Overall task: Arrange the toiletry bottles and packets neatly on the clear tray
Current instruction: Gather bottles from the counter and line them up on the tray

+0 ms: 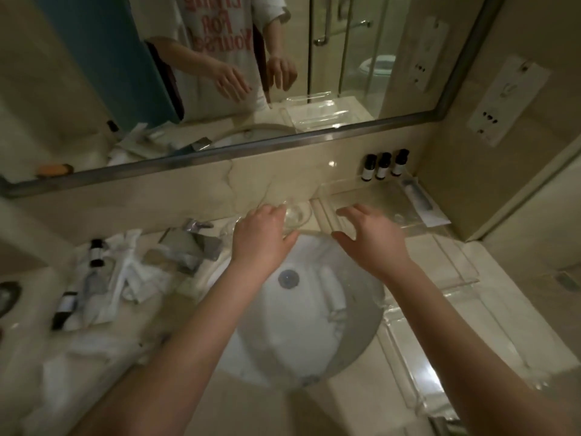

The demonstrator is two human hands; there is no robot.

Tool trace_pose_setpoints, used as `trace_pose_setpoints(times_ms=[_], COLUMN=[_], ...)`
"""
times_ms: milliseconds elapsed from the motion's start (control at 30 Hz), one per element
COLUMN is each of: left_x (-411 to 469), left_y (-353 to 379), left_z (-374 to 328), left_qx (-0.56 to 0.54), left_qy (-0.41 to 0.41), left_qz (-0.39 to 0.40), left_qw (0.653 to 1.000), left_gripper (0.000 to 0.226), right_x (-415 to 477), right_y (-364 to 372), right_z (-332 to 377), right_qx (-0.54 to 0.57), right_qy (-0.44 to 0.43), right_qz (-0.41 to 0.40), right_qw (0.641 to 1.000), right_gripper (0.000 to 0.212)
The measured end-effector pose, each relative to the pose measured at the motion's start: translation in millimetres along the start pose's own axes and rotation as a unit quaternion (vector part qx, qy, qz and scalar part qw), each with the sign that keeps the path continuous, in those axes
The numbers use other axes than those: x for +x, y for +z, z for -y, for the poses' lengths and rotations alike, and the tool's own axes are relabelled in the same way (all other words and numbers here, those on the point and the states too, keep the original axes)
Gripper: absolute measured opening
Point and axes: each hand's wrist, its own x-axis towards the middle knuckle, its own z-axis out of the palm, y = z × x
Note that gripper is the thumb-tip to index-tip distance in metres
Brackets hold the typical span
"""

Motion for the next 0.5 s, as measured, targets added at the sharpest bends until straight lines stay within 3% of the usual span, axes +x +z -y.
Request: trace_pose_setpoints(times_ms=[233,500], left_x=[-92,-183], left_y=[-1,11], left_z=[79,176], left_qx=[0.039,0.059], left_qy=[-0.084,-0.235], left_qz=[0.018,0.080], left_qw=[0.996,0.967], left_gripper=[0.051,0.046], right_x=[-45,-68], right_y=[49,112], right_z=[89,187], right_qx=[0.035,0.027], right_qy=[-0.047,-0.171], right_qz=[0.058,0.192], right_qw=[0.997,0.966], right_gripper=[0.040,0.042])
